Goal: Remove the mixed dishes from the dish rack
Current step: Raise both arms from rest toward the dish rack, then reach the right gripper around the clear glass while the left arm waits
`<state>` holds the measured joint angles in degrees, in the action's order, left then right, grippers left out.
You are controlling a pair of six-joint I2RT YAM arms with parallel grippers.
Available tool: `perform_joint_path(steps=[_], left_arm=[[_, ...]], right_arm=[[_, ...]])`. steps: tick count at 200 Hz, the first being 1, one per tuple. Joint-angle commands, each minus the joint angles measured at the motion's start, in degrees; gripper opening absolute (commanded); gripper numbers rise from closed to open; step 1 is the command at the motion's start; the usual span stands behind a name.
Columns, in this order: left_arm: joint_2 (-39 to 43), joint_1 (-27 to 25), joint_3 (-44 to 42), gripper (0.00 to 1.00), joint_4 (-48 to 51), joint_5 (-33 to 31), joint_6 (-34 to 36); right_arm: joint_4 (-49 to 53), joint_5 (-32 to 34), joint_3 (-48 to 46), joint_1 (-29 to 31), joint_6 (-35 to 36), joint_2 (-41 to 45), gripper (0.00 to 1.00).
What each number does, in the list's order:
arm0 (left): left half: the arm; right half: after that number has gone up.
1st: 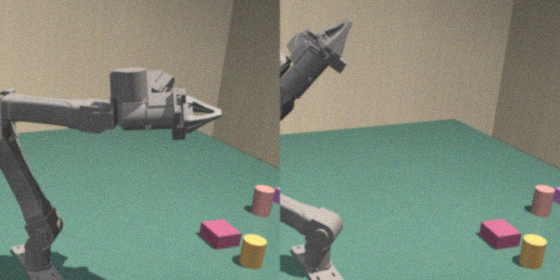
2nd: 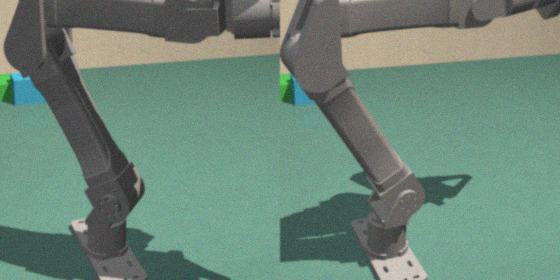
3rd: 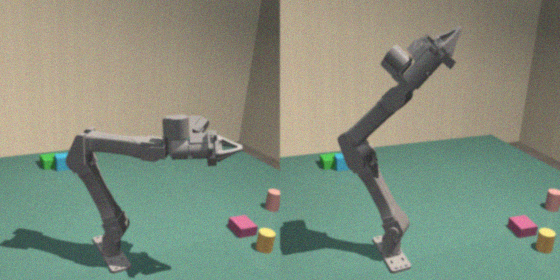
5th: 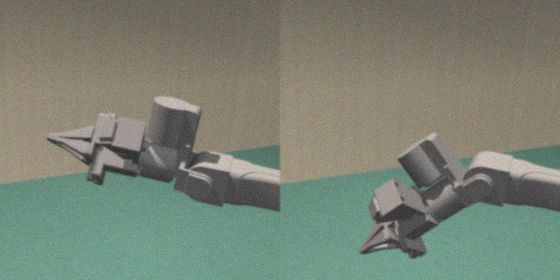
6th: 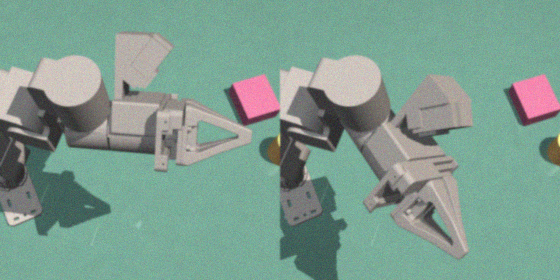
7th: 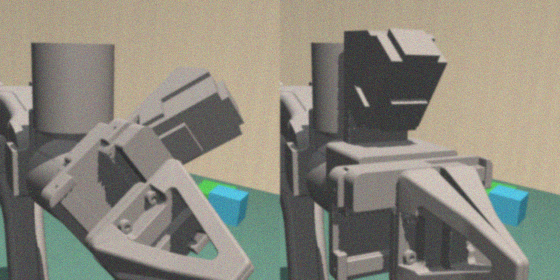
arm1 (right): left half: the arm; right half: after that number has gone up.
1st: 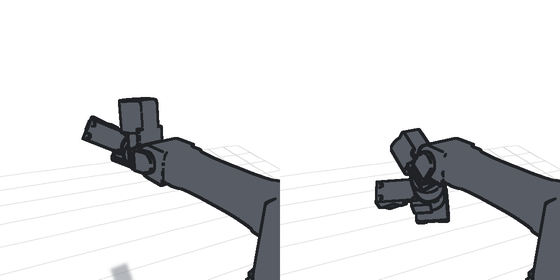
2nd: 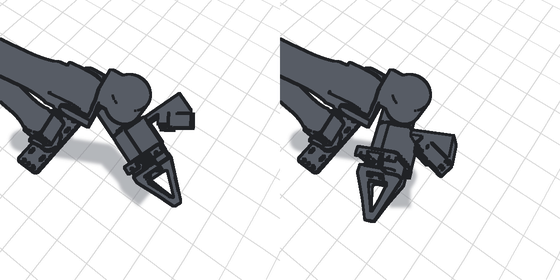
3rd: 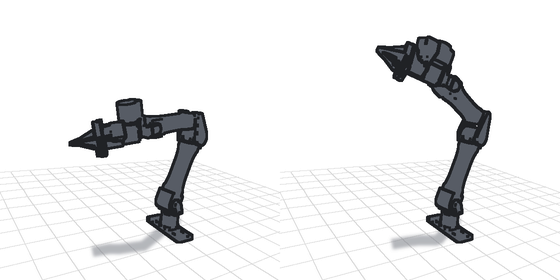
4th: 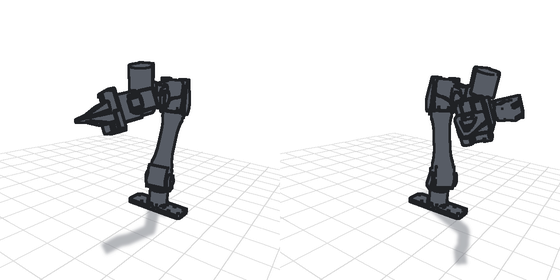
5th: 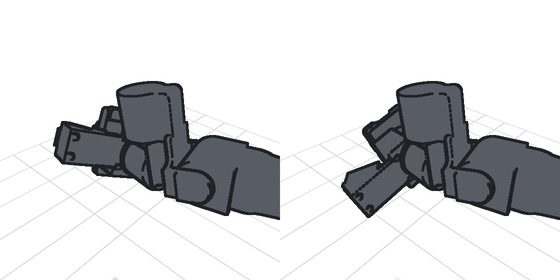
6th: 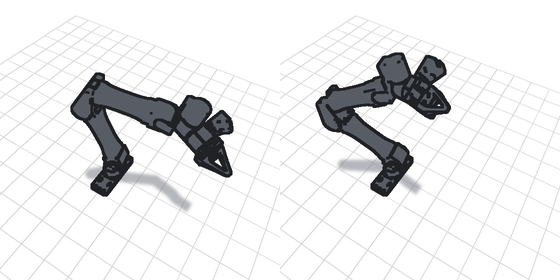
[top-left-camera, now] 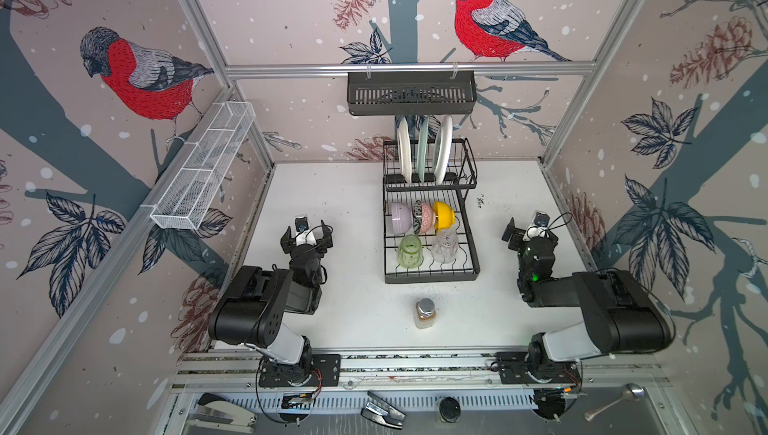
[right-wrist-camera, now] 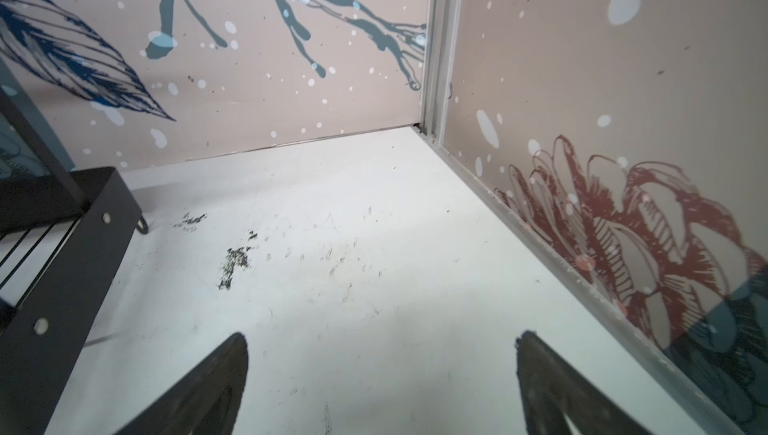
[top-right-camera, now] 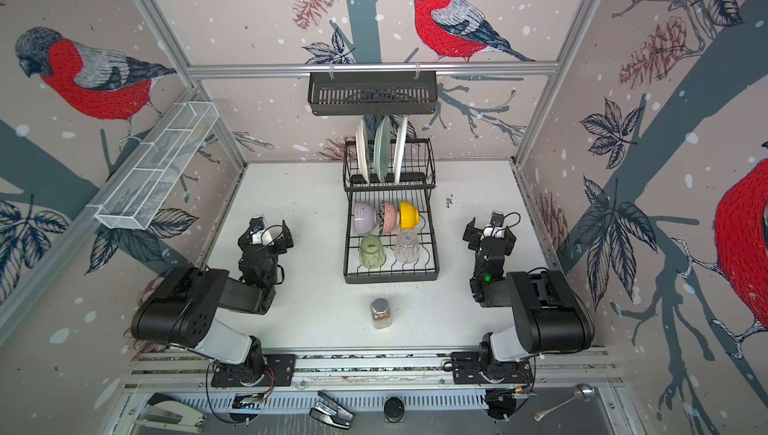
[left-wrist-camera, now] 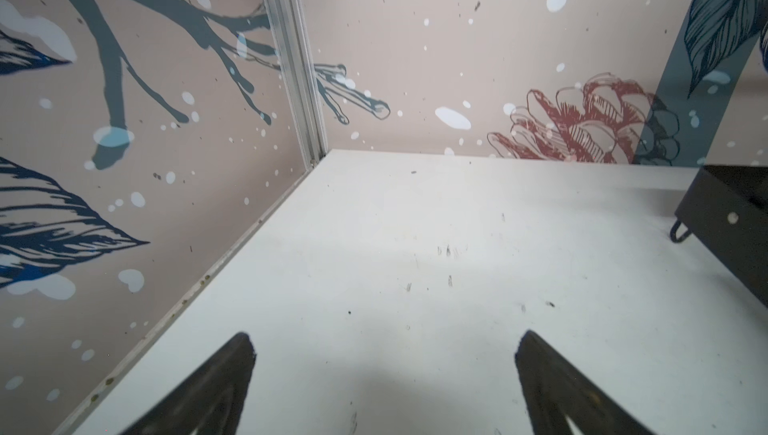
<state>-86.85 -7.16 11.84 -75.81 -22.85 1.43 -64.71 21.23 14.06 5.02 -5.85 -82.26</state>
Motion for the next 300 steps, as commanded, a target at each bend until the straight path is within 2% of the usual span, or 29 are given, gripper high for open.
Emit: perform_joint_path(steps=[1,28,44,69,81,96,110,131,146,170,195,219,241,300], left_arm=[[3.45,-1.56,2.79,0.98,5.82,-5.85,0.81],[6.45,-3.43,6.01,0.98,12.09,-13.61,0.88],[9.65,-4.15,5.55,0.98,13.13,-16.49,-0.38],[16.77,-5.11,7.27,0.98,23.29,-16.09,-4.01],[20.12,-5.9,8.7,0.98,28.63,-15.1,-4.93],[23.8,-6.89,9.71,0.98,34.31,-14.4,-7.92],[26.78,-7.15,10.04,0.98,39.17,-10.87,-11.78],[29.11,-7.23,11.41,0.98,45.73,-5.0,-17.52],[28.51,-7.19,13.68,0.98,50.22,-2.64,-20.66],[25.31,-7.44,17.94,0.98,54.95,0.16,-21.29],[23.74,-7.6,19.48,0.98,55.95,2.87,-22.95],[24.38,-7.8,19.45,0.98,56.33,5.96,-23.93],[25.81,-8.59,19.1,0.98,56.38,5.81,-24.15],[29.71,-9.89,16.9,0.98,54.65,4.78,-24.33]], right_arm=[[3.03,8.33,0.4,1.73,-0.1,4.01,1.0],[4.86,14.59,1.05,4.2,0.52,6.1,0.99],[14.28,17.52,4.85,5.91,-2.38,8.91,1.0],[31.7,14.35,10.88,7.94,-8.06,16.08,1.0],[39.96,10.61,13.75,9.18,-9.12,19.59,0.99],[49.86,2.91,17.47,10.25,-10.95,23.27,0.99],[57.74,-5.61,20.52,10.9,-12.86,25.54,0.99],[64.41,-12.9,22.44,12.55,-17.18,26.93,0.99],[65.67,-17.0,22.13,13.72,-20.42,26.74,0.99],[63.47,-23.39,19.99,16.21,-21.71,26.41,0.99],[63.76,-21.55,20.46,20.37,-21.81,25.08,0.99],[62.71,-22.93,21.25,22.35,-24.3,22.79,0.99],[61.63,-22.68,21.94,24.56,-25.19,20.36,0.99],[62.89,-15.65,24.95,31.18,-25.06,14.65,0.99]])
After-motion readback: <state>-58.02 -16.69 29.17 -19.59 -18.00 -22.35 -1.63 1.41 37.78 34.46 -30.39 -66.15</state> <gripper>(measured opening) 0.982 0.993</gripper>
